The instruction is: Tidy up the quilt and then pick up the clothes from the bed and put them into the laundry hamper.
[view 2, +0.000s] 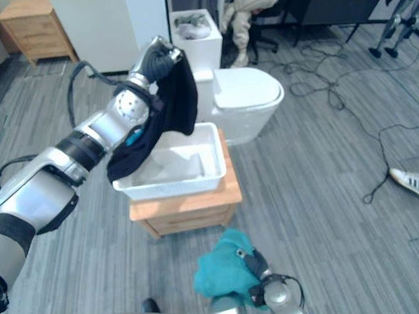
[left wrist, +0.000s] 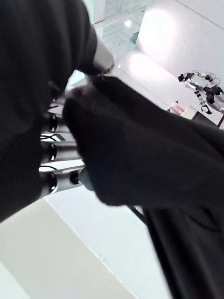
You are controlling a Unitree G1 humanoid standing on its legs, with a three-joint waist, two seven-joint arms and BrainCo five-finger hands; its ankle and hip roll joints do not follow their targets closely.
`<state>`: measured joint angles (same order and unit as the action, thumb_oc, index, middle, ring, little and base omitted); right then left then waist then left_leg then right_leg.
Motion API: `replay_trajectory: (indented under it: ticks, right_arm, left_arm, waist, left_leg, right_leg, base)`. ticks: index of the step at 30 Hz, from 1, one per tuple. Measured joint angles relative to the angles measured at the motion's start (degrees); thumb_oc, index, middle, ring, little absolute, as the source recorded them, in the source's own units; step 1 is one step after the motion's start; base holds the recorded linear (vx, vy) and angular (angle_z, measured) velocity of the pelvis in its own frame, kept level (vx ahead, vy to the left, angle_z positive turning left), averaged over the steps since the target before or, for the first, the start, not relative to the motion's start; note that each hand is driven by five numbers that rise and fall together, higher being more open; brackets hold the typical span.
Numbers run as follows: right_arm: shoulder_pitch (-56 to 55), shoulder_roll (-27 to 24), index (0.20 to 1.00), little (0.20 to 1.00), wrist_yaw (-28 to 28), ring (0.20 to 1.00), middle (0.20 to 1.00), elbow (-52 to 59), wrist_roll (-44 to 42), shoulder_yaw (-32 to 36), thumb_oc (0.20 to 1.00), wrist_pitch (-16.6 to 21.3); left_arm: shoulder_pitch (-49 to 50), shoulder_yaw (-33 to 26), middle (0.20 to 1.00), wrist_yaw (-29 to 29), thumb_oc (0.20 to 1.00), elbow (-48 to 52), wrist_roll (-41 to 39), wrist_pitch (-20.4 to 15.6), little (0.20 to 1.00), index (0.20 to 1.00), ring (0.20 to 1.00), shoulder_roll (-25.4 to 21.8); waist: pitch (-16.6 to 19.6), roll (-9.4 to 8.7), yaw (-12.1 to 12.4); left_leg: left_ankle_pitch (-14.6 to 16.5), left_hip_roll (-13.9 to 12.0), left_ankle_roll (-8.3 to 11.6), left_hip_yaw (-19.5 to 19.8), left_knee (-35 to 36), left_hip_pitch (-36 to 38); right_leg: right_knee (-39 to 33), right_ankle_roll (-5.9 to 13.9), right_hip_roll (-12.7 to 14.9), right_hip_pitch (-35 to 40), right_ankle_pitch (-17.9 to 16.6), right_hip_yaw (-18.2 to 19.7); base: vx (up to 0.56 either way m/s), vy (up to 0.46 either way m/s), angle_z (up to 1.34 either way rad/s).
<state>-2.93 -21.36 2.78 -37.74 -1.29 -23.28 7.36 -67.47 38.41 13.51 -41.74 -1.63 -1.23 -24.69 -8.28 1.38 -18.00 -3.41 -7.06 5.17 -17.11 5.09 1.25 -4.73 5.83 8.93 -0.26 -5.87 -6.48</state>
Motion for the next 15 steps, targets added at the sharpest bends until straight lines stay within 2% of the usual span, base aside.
replay_trajectory:
  ticks: [5, 7, 9, 12, 13, 15]
  right_arm:
    - [0.9, 0.0, 0.200, 0.200, 0.4, 0.200, 0.200, 0.0, -1.5, 0.0, 0.200, 0.1]
    - [2.5, 0.0, 0.200, 0.200, 1.2, 0.200, 0.200, -0.1, -1.5, -0.1, 0.200, 0.3]
    - [4.3, 0.0, 0.200, 0.200, 2.0, 0.200, 0.200, -0.1, -1.5, -0.8, 0.200, 0.5]
    - [6.1, -0.1, 0.200, 0.200, 2.3, 0.200, 0.200, -0.3, -1.7, -2.1, 0.200, 1.2]
    - [7.3, 0.0, 0.200, 0.200, 2.3, 0.200, 0.200, -0.1, -2.2, -2.7, 0.200, 1.2]
    - [8.1, -0.1, 0.200, 0.200, 2.7, 0.200, 0.200, 0.0, -3.4, -4.3, 0.200, 1.7]
  left_arm:
    - [0.2, 0.0, 0.200, -0.8, 0.200, 0.0, 0.1, 0.7, 0.200, 0.200, 0.200, 3.3]
    - [0.4, -0.2, 0.200, -1.0, 0.200, 0.1, 0.3, 0.8, 0.200, 0.200, 0.200, 4.0]
    - [0.8, -0.4, 0.200, -1.1, 0.200, -0.6, 0.7, 1.1, 0.200, 0.200, 0.200, 4.5]
    - [1.3, -0.5, 0.200, -1.4, 0.200, -4.2, 1.8, 1.5, 0.200, 0.200, 0.200, 4.9]
    - [1.2, -0.6, 0.200, -1.7, 0.200, -7.6, 2.9, 2.1, 0.200, 0.200, 0.200, 4.8]
    - [1.5, -1.3, 0.200, -1.9, 0.200, -12.8, 2.9, 2.4, 0.200, 0.200, 0.200, 4.8]
  waist:
    - [-1.3, 0.04, 0.7]
    - [-2.6, 0.67, 0.9]
    - [-5.5, 1.16, 0.7]
    - [-9.0, 1.50, -0.4]
    - [-11.6, 1.50, -0.9]
    - [-13.8, 1.68, -1.6]
  left_leg:
    - [0.2, 0.5, -0.26, -0.1, 0.0, -0.6]
    - [0.4, 0.8, -0.36, -0.9, 0.0, -2.3]
    - [0.2, 1.2, -0.68, -1.4, 0.0, -4.0]
    - [-0.4, 1.6, -1.17, -1.8, 0.0, -5.2]
    - [-0.8, 1.8, -1.52, -2.7, -0.1, -6.1]
    - [-0.9, 1.9, -1.55, -2.9, -0.2, -6.9]
  right_leg:
    - [0.0, 0.36, 0.3, -0.8, -0.2, 0.5]
    - [-0.3, 0.87, 0.5, -3.0, -0.3, 1.1]
    - [-0.3, 1.68, 0.8, -5.0, -0.8, 2.2]
    - [0.0, 1.45, 1.1, -6.6, -1.5, 2.8]
    - [0.0, 1.34, 1.3, -7.9, -2.6, 3.3]
    - [0.0, 1.38, 1.3, -9.0, -2.7, 3.9]
  base:
    - [-0.09, 0.009, -0.03]
    - [-0.10, -0.009, -0.12]
    - [-0.10, -0.023, -0.14]
    - [-0.11, -0.024, -0.13]
    - [-0.09, -0.031, -0.12]
    - [-0.09, -0.041, -0.12]
